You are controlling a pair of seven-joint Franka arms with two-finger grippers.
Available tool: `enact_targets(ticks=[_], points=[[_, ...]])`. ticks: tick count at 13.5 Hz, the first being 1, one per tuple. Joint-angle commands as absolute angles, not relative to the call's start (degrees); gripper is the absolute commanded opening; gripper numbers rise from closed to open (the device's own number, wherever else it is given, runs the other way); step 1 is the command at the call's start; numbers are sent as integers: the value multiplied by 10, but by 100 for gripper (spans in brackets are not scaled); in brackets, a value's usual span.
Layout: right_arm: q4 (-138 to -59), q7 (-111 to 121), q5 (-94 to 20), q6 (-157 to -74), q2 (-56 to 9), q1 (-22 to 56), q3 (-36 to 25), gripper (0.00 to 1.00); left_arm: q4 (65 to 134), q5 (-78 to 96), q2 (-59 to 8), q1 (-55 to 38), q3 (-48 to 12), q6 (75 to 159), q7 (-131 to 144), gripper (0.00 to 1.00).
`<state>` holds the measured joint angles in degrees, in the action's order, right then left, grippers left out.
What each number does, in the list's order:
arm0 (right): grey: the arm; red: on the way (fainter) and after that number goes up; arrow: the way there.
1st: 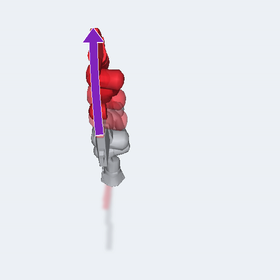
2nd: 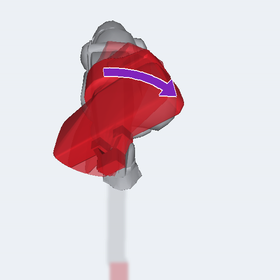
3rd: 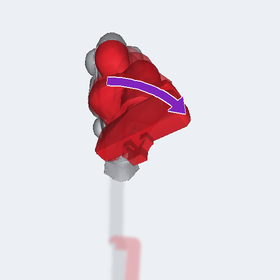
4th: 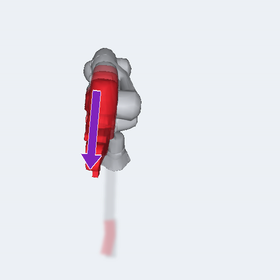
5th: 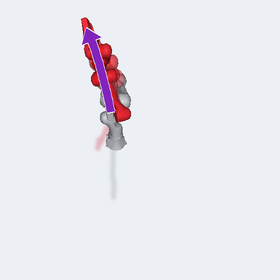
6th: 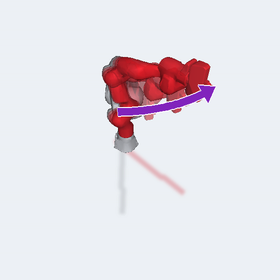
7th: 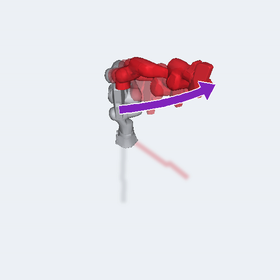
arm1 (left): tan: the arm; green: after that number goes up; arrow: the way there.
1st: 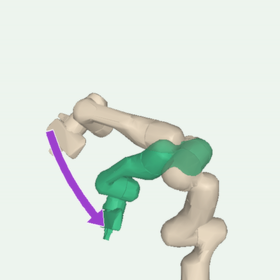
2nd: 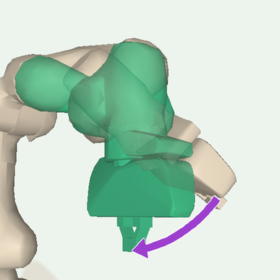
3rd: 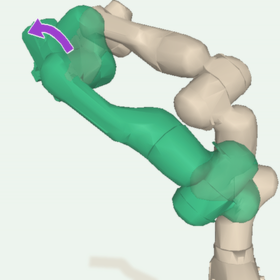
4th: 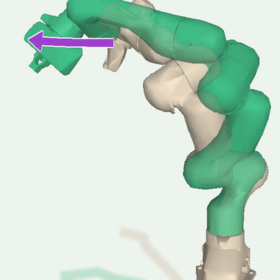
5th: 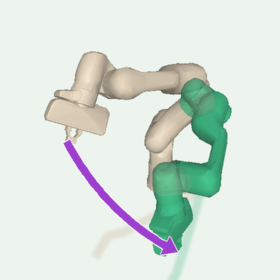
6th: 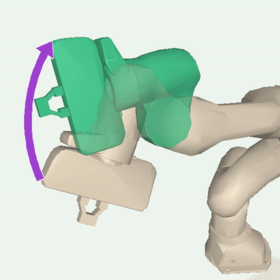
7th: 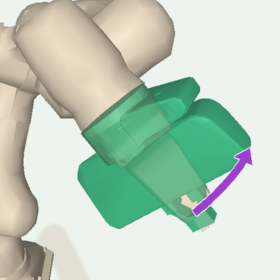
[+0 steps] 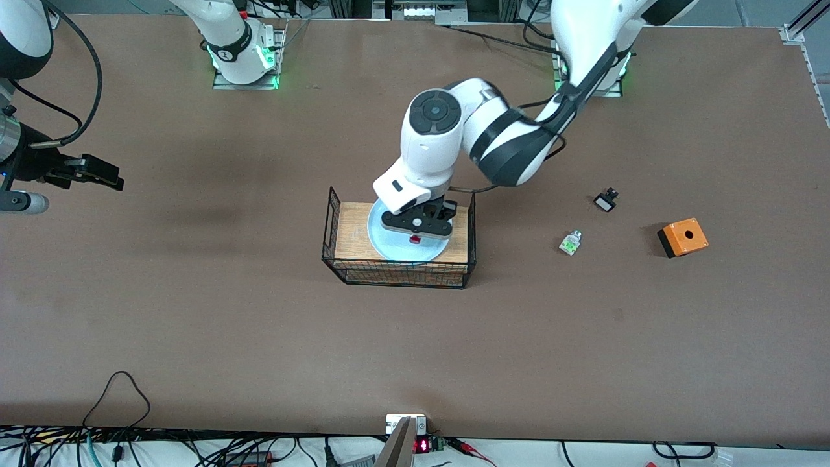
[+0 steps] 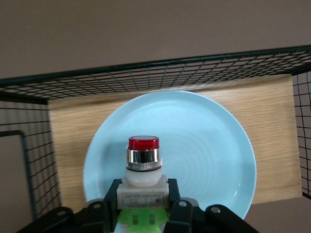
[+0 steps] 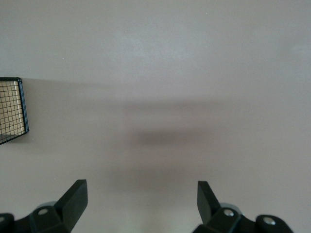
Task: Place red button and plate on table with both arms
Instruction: 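Lift the red button with the left gripper while the right gripper approaches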
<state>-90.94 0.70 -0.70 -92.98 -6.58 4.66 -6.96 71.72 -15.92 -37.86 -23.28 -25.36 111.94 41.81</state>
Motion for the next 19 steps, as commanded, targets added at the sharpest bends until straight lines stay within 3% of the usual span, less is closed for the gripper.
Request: enact_targets(ticks=[1, 5, 10, 13, 16, 19], points=[[-913, 9, -10, -931, -59, 48, -69, 100, 730, -138, -309, -211, -258, 1050, 410, 17], [-893, -51, -38, -870, -45, 65, -68, 100, 736, -138, -276, -129, -259, 909, 321, 18], [-859, -352, -72, -860, -51, 230, -68, 100, 777, -135, -299, 16, -259, 906, 100, 18], [-858, -459, -66, -938, -90, 331, -69, 100, 857, -138, -317, 100, -258, 979, -21, 20], [-857, -520, -71, -968, -136, 366, -69, 100, 940, -214, -331, 159, -248, 1125, -92, 19], [-857, -566, -70, -1018, -184, 400, -69, 100, 980, -242, -367, 186, -244, 1198, -98, 20]])
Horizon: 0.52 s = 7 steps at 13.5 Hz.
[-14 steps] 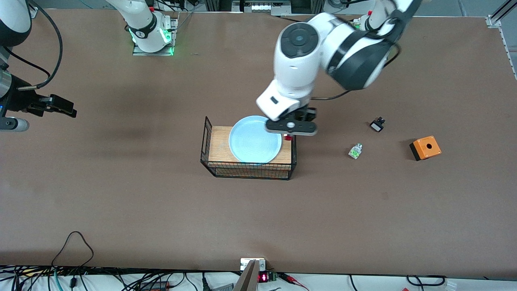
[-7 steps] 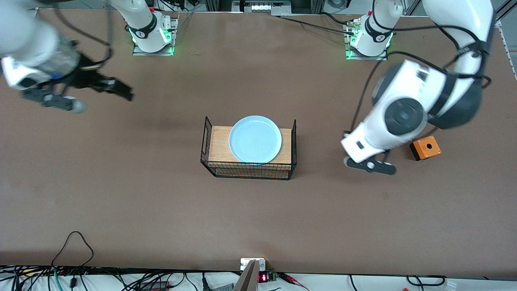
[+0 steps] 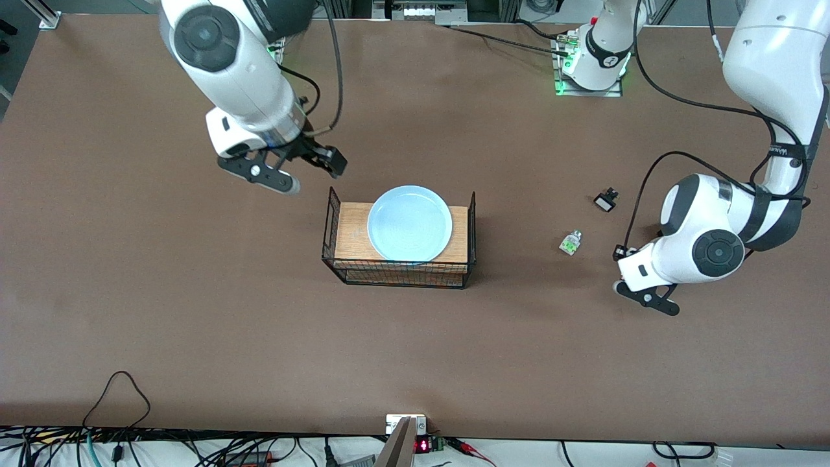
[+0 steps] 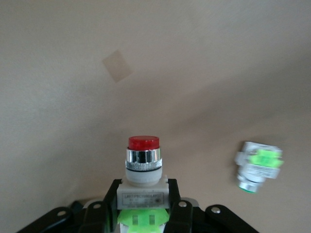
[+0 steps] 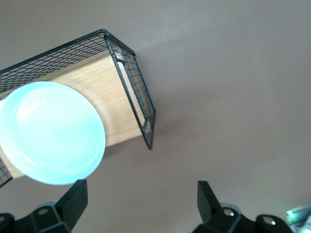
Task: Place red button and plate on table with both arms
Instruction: 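Place the red button on the table while the right gripper grasps plate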
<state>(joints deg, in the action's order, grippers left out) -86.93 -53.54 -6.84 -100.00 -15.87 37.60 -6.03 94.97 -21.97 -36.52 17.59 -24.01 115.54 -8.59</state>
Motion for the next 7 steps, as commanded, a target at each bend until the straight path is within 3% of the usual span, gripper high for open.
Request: enact_targets(ticks=[1, 3, 4, 5, 7], points=[[-858, -588, -71, -1033, -201, 404, -69, 100, 1004, -246, -375, 207, -243, 1239, -99, 20], [-858, -626, -71, -1074, -239, 422, -69, 100, 1025, -246, -371, 214, -243, 1281, -122, 26], [-858, -653, -71, -1097, -251, 432, -69, 100, 1027, -246, -376, 215, -243, 1288, -134, 35], [-858, -690, -73, -1115, -262, 434, -69, 100, 1027, -246, -387, 215, -243, 1300, -136, 51], [-857, -756, -80, -1144, -275, 444, -69, 100, 1027, -246, -390, 218, -243, 1306, -136, 100]])
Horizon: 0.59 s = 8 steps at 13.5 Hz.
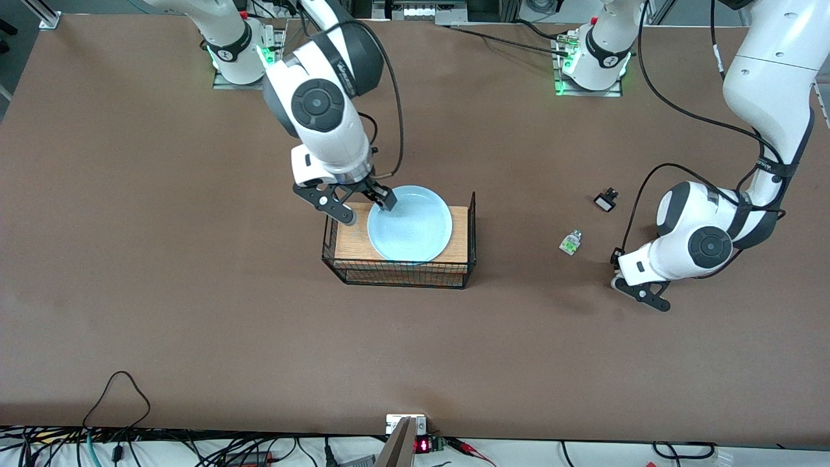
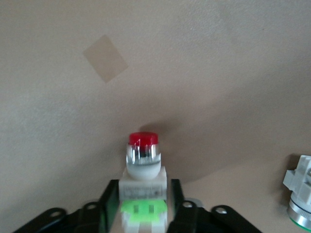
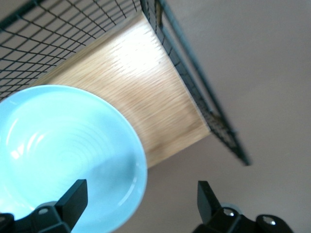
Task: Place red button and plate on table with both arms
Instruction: 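Place the red button on the table while the right gripper grasps plate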
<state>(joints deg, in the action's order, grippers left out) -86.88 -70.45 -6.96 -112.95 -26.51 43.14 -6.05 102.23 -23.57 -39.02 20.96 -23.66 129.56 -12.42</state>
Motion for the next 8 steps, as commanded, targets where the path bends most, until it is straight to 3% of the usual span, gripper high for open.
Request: enact_targets(ticks=[1, 5, 8], points=[[-858, -770, -80, -1151, -283, 446, -69, 100, 1020, -246, -375, 221, -244, 1293, -135, 100], [-859, -814, -81, -1183, -303, 452, -69, 100, 981, -236, -340, 221, -272, 1221, -126, 100], [-858, -815, -80, -1186, -315, 456, -69, 100, 909, -235, -341, 216, -278, 1141, -127, 100]])
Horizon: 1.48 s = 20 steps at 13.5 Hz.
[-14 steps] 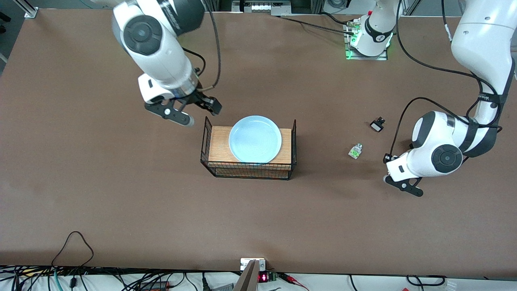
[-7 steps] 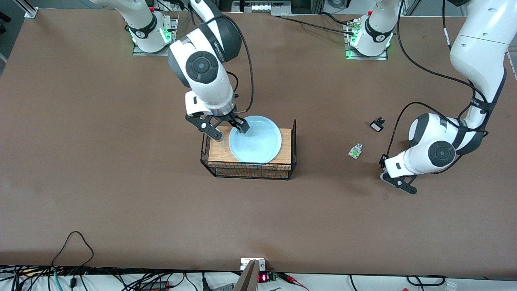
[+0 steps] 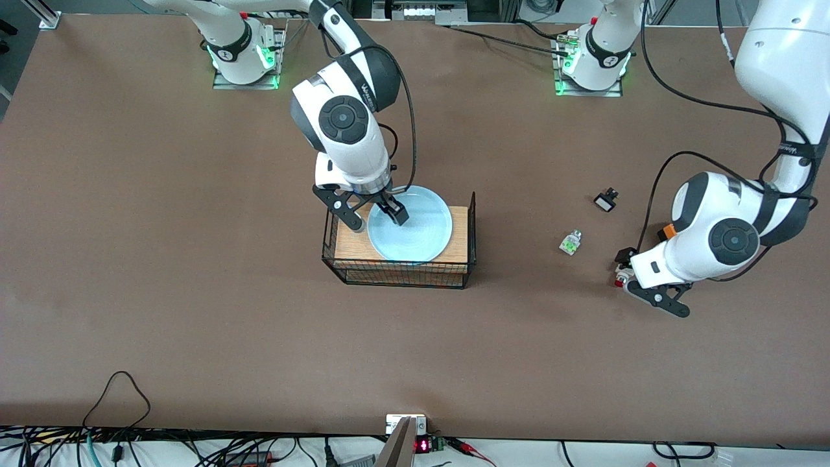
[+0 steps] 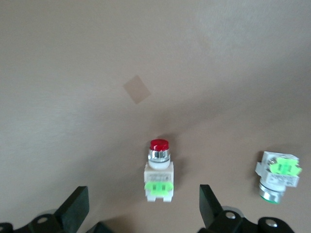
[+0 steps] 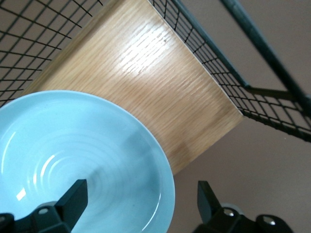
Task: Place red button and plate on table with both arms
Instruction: 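Place the red button on the table while the right gripper grasps plate, then lift the blue plate with the right gripper while the left gripper retracts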
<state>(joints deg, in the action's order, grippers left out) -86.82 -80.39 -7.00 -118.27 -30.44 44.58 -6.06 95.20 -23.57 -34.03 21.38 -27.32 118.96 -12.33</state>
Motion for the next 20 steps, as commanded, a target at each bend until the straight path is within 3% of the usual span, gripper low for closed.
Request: enact_targets(ticks=[1, 3, 8, 10, 12, 14, 17, 20], points=[[-859, -814, -80, -1186, -315, 456, -69, 100, 892, -227, -340, 214, -279, 1111, -126, 100], [-859, -814, -81, -1186, -318, 455, -69, 92, 843, -194, -339, 215, -296, 1045, -113, 100], [-860, -814, -82, -1195, -320, 455, -69, 57, 759, -193, -288, 211, -311, 884, -87, 100], [-860, -812, -81, -1196, -323, 460, -69, 43, 753, -164, -264, 214, -316, 873, -85, 100], [-860, -802, -80, -1201, -323, 460, -69, 21, 745, -133, -220, 210, -301, 859, -85, 100], [-861, -802, -80, -1201, -323, 460, -69, 11, 765, -104, -164, 160, -240, 851, -78, 100], [-861, -794, -80, -1195, -319, 460, -71, 0, 862, -22, -80, 70, -117, 874, -26, 100], [-861, -785, -81, -1177, -295, 453, -72, 0, 948, -18, -34, 13, -54, 963, -32, 100]])
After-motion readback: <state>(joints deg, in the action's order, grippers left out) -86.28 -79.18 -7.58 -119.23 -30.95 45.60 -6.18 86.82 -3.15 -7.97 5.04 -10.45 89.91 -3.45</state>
